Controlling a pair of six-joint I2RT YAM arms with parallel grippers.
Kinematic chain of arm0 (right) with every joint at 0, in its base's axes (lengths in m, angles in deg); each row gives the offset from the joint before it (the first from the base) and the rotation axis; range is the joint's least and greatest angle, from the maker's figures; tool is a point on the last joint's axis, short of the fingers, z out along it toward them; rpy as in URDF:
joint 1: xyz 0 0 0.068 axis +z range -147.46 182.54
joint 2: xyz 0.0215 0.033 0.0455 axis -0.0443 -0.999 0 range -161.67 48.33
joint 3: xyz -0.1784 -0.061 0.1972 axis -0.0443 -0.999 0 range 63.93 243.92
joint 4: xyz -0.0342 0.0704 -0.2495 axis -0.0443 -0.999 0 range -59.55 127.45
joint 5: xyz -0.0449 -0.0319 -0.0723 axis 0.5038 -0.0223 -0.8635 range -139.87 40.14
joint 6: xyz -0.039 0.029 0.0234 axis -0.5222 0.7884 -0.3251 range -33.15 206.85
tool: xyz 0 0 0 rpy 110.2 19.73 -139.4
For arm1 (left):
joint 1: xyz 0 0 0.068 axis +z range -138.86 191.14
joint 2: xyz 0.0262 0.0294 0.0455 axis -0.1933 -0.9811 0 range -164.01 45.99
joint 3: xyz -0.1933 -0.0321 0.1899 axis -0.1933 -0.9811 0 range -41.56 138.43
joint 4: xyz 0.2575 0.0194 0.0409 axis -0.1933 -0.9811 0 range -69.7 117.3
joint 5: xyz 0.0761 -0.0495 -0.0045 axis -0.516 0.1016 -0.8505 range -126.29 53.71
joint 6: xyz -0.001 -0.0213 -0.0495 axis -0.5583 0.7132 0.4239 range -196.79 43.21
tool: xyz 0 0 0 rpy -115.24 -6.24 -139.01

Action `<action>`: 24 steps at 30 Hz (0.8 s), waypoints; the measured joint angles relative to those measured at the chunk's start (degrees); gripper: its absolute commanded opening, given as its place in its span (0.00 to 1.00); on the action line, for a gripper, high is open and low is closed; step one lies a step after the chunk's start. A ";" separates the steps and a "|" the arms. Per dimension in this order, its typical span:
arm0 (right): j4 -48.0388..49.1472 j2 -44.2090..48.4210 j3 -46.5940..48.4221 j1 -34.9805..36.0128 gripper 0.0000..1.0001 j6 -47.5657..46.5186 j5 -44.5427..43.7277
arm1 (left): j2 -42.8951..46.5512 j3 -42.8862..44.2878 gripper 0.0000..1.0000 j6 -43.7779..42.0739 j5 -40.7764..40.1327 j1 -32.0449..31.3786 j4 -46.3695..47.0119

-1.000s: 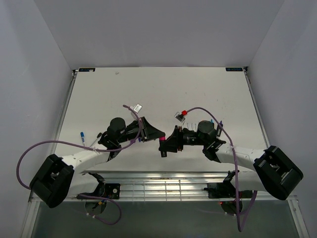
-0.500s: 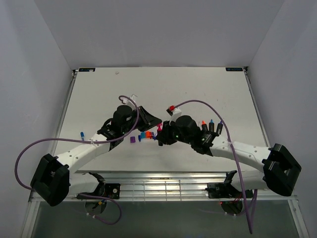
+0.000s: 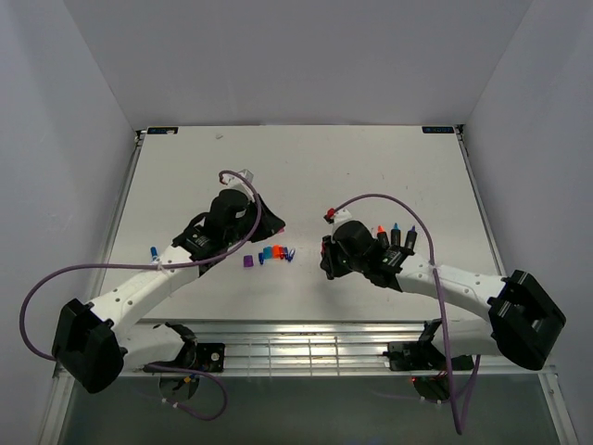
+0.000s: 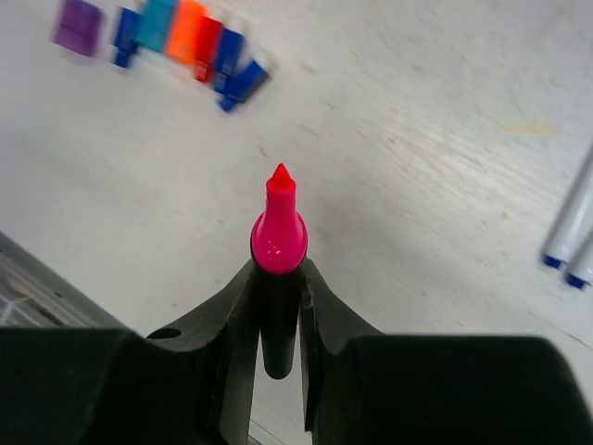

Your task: Open the pen caps

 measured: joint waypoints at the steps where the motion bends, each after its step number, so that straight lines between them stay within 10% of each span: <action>1: -0.52 0.24 -1.27 -1.51 0.08 0.04 0.44 | 0.63 0.39 0.00 -1.46 -1.55 0.44 -1.97; 24: -16.04 8.55 1.18 -42.99 0.08 -6.64 7.23 | -2.62 -10.21 0.12 -6.86 -10.54 10.78 -19.82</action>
